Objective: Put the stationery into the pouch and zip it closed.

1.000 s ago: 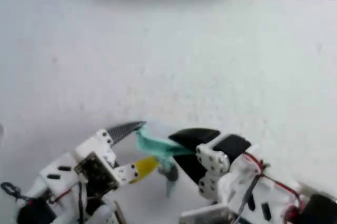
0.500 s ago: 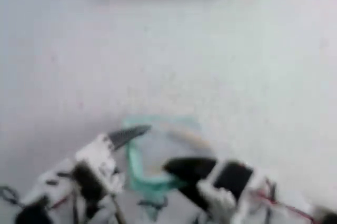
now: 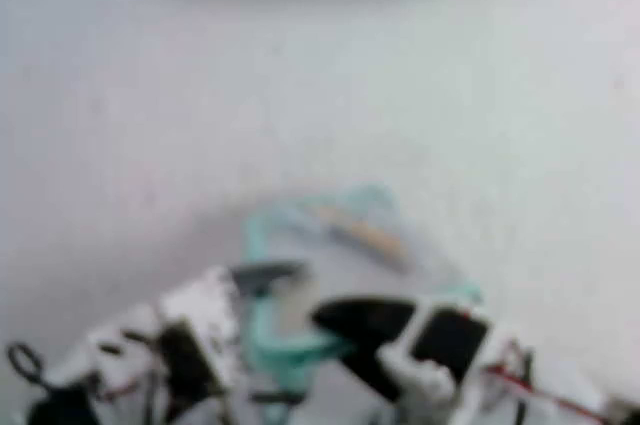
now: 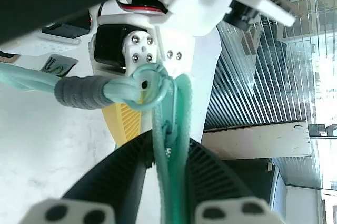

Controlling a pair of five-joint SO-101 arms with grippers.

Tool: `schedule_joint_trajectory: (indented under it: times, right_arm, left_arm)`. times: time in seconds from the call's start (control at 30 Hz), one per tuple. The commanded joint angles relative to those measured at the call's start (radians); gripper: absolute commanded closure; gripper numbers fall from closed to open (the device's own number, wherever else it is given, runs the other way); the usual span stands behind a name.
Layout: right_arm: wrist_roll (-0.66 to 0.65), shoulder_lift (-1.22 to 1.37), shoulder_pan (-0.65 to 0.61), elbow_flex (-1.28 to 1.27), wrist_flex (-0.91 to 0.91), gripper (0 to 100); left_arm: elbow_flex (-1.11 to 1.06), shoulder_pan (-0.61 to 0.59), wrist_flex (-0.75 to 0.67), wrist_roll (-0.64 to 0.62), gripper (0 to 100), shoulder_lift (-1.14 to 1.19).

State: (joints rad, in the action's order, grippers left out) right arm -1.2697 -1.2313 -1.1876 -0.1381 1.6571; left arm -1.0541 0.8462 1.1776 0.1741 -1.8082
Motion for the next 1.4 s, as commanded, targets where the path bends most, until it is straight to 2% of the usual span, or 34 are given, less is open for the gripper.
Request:
schedule_joint_trajectory:
  times: [0.0, 0.13, 0.23, 0.47, 0.6, 0.77, 0.93, 1.1, 1.2, 1.27, 1.37]
  right_arm:
    - [0.051, 0.008, 0.090, 0.029, 0.010, 92.3]
    - [0.123, 0.004, 0.268, 0.026, -0.016, 82.4]
    - [0.109, 0.004, 0.326, 0.029, -0.016, 82.1]
    - [0.097, 0.013, 0.377, 0.021, -0.016, 83.0]
    - [0.098, 0.013, 0.446, 0.021, -0.045, 83.0]
    - [0.098, 0.005, 0.607, -0.009, -0.117, 83.2]
    - [0.097, 0.004, 0.743, -0.245, -0.308, 83.2]
    - [0.097, -0.045, 0.769, -0.414, -0.490, 83.2]
    - [0.098, -0.094, 0.769, -0.431, -0.513, 83.2]
    - [0.164, -0.131, 0.769, -0.428, -0.490, 83.3]
    - [0.364, -0.185, 0.791, -0.437, -0.470, 83.3]
  left_arm:
    - [0.031, -0.022, -0.064, -0.015, 98, -0.024]
    - [0.026, -0.076, -0.094, -0.017, 98, -0.024]
    - [-0.038, -0.090, -0.170, -0.018, 98, -0.024]
    - [-0.344, -0.090, -0.549, -0.018, 98, -0.022]
    - [-0.433, -0.105, -0.672, -0.018, 98, -0.022]
    - [-0.436, -0.183, -0.692, -0.064, 98, -0.022]
    - [-0.442, -0.248, -0.712, -0.107, 98, -0.022]
    - [-0.473, -0.248, -0.712, -0.109, 98, -0.022]
    - [-0.514, -0.255, -0.713, -0.101, 98, -0.022]
    - [-0.526, -0.269, -0.713, -0.101, 98, -0.022]
    - [-0.525, -0.302, -0.710, -0.103, 98, -0.022]
